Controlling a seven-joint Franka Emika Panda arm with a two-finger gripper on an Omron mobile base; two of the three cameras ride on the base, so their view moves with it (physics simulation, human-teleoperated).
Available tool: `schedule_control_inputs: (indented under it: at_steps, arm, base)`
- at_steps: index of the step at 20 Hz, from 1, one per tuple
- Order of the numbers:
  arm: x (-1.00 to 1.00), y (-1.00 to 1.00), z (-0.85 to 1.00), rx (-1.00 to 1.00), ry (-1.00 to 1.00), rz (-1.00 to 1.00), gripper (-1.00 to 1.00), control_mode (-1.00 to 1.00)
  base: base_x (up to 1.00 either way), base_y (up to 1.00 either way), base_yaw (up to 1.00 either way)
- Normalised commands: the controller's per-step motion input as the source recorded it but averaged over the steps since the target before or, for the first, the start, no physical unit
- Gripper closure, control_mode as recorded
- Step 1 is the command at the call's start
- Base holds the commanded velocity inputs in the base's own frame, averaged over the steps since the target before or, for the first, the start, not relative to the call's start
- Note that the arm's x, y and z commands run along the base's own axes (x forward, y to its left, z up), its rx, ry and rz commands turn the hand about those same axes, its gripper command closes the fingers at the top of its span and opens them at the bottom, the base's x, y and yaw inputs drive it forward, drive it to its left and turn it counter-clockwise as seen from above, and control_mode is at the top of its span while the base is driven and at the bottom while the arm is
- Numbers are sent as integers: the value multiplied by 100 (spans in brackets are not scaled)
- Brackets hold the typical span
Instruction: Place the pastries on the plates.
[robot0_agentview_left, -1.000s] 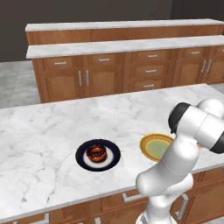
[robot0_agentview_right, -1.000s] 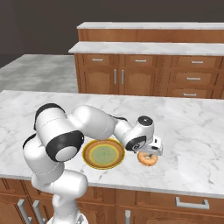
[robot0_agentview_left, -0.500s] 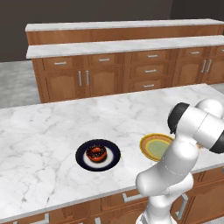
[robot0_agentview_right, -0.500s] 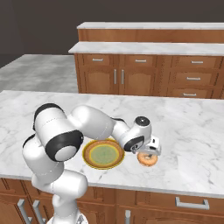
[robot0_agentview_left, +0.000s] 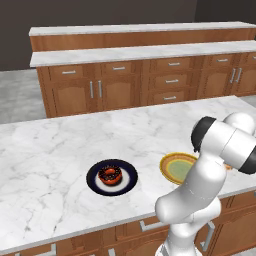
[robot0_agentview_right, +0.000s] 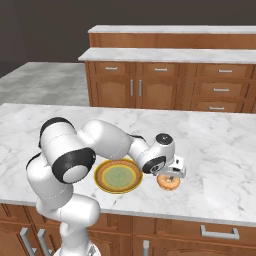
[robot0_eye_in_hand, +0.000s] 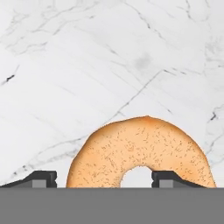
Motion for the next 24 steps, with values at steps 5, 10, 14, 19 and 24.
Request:
schedule_control_inputs:
  at_steps: [5,10,14,19,24]
  arm:
    - [-49,6,-32,0,0,0,-100,-100]
    - [-52,15,-40,0,0,-1,-100,-100]
    - [-31,26,-44,0,0,-1,-100,-100]
    - [-11,29,-47,0,0,0,-100,-100]
    - [-26,13,-47,0,0,0,-100,-100]
  base:
    - [0,0,0]
    - [0,0,0]
    - [0,0,0]
    - [0,0,0]
    - [0,0,0]
